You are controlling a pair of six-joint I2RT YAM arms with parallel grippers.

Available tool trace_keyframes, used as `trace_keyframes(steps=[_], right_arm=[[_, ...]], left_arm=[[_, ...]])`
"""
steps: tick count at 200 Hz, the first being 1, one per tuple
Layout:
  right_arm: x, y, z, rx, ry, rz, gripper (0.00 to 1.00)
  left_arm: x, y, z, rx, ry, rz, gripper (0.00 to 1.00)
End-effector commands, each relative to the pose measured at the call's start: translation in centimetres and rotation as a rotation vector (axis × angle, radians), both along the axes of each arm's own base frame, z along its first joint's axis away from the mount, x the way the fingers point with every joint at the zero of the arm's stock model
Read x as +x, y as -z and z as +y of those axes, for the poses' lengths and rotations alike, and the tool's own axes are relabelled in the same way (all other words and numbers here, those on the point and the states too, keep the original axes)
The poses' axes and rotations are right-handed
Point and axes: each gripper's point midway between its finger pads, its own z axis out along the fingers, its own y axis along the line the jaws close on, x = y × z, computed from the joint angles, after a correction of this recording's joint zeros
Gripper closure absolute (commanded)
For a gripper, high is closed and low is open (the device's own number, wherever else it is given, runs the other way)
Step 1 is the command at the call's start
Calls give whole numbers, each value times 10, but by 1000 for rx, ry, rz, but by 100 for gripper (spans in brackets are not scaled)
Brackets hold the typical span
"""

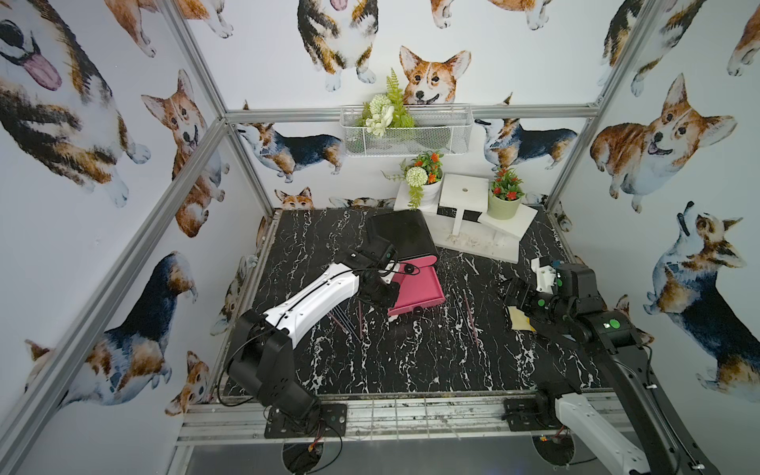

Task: Please place the pencils in the drawer according to their color
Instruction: Place the pencil in the drawer.

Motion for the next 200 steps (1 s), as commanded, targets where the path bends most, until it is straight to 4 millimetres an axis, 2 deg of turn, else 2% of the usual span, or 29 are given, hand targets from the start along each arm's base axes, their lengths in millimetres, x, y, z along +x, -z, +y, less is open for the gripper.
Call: trace_keyframes(steps=[1,27,50,91,115,139,161,178,200], right_arm=[[2,-1,0,8,8,-7,0],[2,-1,0,8,9,-8,0],[2,-2,0,5,8,-9,0],[0,5,-3,-25,9,17,0],[-5,17,-11,-100,23,61,8],[-10,30,-12,-247,-9,106,13],[-12,40,-2,-349,-57,128,14],[-11,50,5,-396,-85,159,17],[-9,64,14,-448,-126,200,19]], left_arm=[[11,-2,-6,-10,-7,-28,87],[18,0,-9,-1,-4,-29,69],[18,0,-10,-4,-4,-31,63],[13,-9,-3,10,-12,-45,61],[9,-24,2,-7,-31,-76,59],[5,-40,12,-24,-76,-131,57],[6,-51,26,-55,-154,-186,53],[9,-58,40,-92,-234,-235,46],[12,-68,67,-143,-380,-298,38]])
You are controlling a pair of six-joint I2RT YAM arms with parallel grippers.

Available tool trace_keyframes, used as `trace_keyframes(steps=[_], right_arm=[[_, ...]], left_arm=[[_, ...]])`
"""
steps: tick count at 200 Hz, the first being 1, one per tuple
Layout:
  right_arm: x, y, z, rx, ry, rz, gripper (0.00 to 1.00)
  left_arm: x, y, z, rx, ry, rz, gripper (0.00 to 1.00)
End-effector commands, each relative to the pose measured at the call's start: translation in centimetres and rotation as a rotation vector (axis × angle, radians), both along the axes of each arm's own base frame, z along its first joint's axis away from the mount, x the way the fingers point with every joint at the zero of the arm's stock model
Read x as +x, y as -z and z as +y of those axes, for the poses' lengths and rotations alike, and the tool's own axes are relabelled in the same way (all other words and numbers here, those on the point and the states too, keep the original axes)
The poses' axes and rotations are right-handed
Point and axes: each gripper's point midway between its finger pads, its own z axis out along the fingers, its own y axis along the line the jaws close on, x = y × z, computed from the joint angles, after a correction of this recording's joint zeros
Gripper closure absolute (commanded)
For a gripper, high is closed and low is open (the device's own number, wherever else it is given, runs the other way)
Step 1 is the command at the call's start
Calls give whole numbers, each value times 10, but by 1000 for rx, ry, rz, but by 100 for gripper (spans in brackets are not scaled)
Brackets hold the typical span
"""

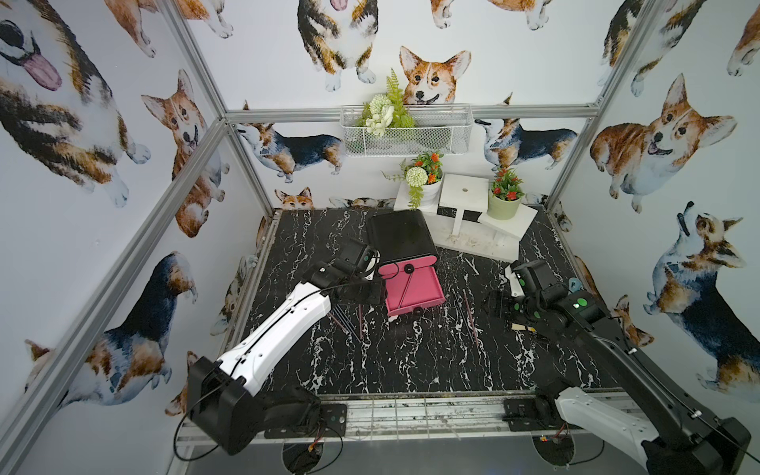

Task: Please place the pencils in the drawer according to their color
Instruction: Place the pencil in the drawer, then pick up the pencil from the center of the board.

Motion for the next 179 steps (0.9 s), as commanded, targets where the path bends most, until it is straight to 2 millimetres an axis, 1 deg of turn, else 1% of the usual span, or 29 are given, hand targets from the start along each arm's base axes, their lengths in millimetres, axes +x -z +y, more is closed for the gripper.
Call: trace_keyframes(steps=[1,12,27,33,35,40,64,74,76,79,107,123,127,143,179], right_arm=[[3,10,-5,-103,-3,18,19],[4,16,-2,-125,-19,37,19],[7,22,0,-146,-28,60,21],[7,21,-1,-149,-29,57,21],[8,26,0,-162,-31,75,21],[9,29,0,-171,-34,85,21],[13,38,2,-194,-47,111,22],[14,44,3,-202,-51,128,24],[14,46,4,-203,-54,133,25],[14,47,4,-205,-56,138,25],[19,68,13,-215,-89,190,35],[22,81,15,-232,-100,222,36],[23,84,16,-237,-103,230,40],[27,94,20,-240,-115,246,43],[35,115,26,-263,-135,285,47]], left_arm=[[13,-12,21,-62,-164,-83,38],[14,-16,36,-90,-243,-115,25],[15,-20,55,-128,-341,-154,13],[15,-21,63,-139,-381,-168,6],[15,-22,65,-143,-393,-174,4],[15,-22,72,-151,-427,-184,0],[14,-17,100,-174,-583,-215,0],[15,-20,110,-184,-634,-225,0],[12,-9,112,-170,-643,-204,0],[11,-4,114,-164,-652,-197,0],[6,2,131,-126,-740,-202,0],[2,6,139,-108,-780,-205,0],[1,6,141,-105,-791,-206,0],[-2,10,148,-94,-821,-205,0],[-4,16,151,-89,-837,-192,0]])
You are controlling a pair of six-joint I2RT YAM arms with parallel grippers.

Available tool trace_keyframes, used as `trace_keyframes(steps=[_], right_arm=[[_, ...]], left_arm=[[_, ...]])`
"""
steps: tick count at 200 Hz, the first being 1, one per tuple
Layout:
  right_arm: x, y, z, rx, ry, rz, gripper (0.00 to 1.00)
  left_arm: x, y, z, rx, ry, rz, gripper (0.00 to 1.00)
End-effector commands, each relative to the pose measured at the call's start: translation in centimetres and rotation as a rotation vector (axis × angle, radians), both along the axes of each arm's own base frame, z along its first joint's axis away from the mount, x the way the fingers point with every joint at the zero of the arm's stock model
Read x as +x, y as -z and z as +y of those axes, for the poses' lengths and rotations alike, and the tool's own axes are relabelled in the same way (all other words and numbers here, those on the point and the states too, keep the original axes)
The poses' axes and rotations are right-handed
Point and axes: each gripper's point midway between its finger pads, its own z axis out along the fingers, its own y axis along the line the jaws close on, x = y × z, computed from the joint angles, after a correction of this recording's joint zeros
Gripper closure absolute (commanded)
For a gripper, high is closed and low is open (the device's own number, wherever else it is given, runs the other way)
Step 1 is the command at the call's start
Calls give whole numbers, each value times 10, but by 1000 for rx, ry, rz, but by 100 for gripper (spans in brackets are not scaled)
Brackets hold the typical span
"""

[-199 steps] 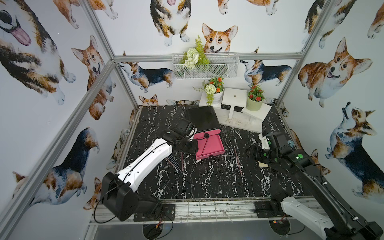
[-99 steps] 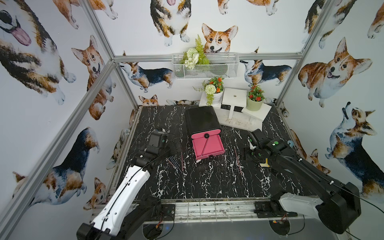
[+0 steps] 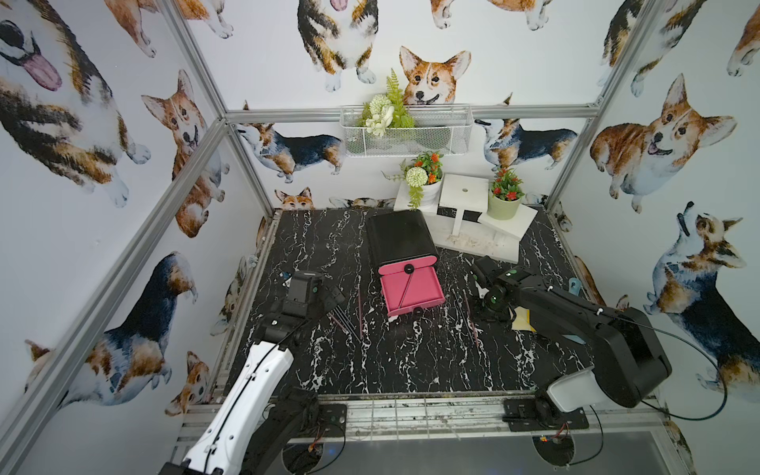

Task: Please place the pencils in the drawer according to their color
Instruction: Pick up the pencil from the center of the board.

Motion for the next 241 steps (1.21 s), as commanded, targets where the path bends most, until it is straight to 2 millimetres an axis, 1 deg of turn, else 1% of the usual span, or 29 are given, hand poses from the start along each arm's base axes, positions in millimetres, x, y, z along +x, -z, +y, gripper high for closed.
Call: trace_keyframes(steps=[1,35,65,95,116,139,142,146,149,162,171,180,185,199,213,241], right_arm=[[10,9,8,4,-25,-1,47],[9,29,7,-27,-23,50,53],[7,40,3,-54,-10,72,57],[2,50,1,-65,-6,100,59],[-3,59,-2,-79,1,132,63],[-11,67,-9,-112,26,164,73],[-13,69,-11,-120,34,172,77],[-13,70,-12,-123,37,174,78],[-16,72,-14,-133,46,187,82],[-20,76,-17,-144,63,199,87],[-23,80,-18,-139,80,209,95],[-24,82,-18,-125,92,214,99],[-25,83,-17,-109,102,221,100],[-25,84,-14,-61,123,229,100],[-23,80,-13,-38,137,222,100],[-15,62,-14,-18,131,174,100]], left_arm=[[-1,2,6,4,-38,3,0],[0,7,7,0,-41,15,0],[0,9,7,-8,-38,19,0],[1,10,7,-15,-40,19,0],[1,11,7,-22,-39,18,0],[2,11,7,-28,-41,15,0],[2,12,7,-29,-41,15,0],[2,12,7,-29,-42,15,0],[3,11,7,-30,-42,13,0],[4,11,7,-30,-42,13,0],[4,11,7,-31,-42,15,0],[5,10,7,-30,-41,15,0],[5,10,7,-29,-40,14,0],[6,10,8,-26,-41,16,0],[6,10,8,-24,-38,17,0],[6,12,8,-23,-40,22,0]])
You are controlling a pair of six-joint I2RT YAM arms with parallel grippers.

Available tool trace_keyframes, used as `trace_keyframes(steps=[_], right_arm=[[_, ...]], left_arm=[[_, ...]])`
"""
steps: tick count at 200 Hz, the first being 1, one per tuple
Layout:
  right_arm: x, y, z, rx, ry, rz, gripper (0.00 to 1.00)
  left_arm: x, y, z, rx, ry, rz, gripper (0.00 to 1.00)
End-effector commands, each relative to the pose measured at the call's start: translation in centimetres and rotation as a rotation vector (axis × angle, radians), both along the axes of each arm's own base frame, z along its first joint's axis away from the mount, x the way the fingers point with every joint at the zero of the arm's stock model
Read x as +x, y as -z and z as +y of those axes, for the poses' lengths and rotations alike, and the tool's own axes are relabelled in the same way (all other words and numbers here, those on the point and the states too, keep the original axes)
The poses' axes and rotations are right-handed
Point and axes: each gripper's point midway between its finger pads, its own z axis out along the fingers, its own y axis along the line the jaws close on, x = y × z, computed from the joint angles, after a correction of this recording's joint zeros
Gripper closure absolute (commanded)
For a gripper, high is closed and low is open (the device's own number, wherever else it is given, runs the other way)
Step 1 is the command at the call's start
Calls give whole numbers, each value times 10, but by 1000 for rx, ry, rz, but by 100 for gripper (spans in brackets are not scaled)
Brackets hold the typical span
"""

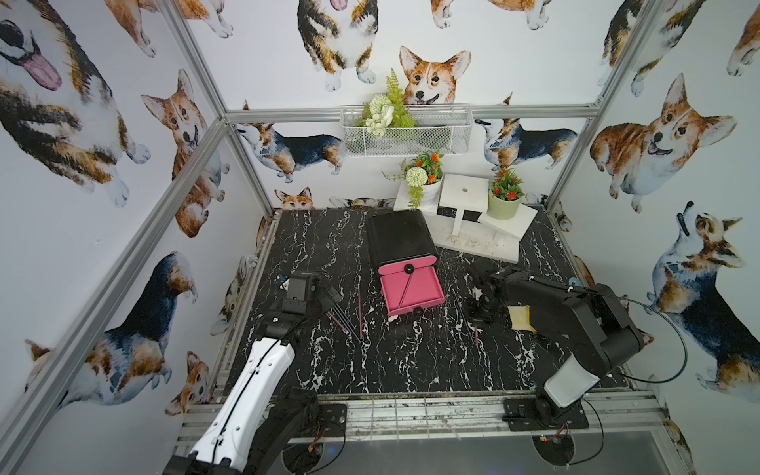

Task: Please place the pencils in the drawer according to their color
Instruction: Pick up the pencil from the center of the board, then place the pencil in the drawer.

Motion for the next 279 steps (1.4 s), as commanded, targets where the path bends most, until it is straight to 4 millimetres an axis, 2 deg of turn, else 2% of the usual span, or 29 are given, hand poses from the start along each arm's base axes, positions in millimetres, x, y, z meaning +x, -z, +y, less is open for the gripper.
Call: trace_keyframes(steps=[1,51,87,125,147,169,212,244,279], right_arm=[[-12,8,-11,-30,11,35,100],[-5,-43,-7,22,13,-64,100],[-12,-83,6,153,52,-116,100],[-28,-127,44,437,50,-127,100],[-36,-156,77,626,26,-118,100],[-42,-174,105,770,6,-86,100],[-45,-187,145,931,-33,-10,100],[-40,-180,155,939,-23,14,100],[-25,-168,163,919,5,13,100]], left_arm=[[3,-3,-1,2,9,-12,0],[6,-2,-2,-3,8,-20,0],[8,-1,-4,-7,20,-25,0],[10,-2,-7,-9,46,-27,0],[13,-2,-12,-19,67,-29,0],[15,-2,-14,-19,84,-28,0],[18,-4,-22,-28,134,-20,0],[21,-3,-27,-44,156,-19,0],[21,0,-30,-44,180,-3,0]])
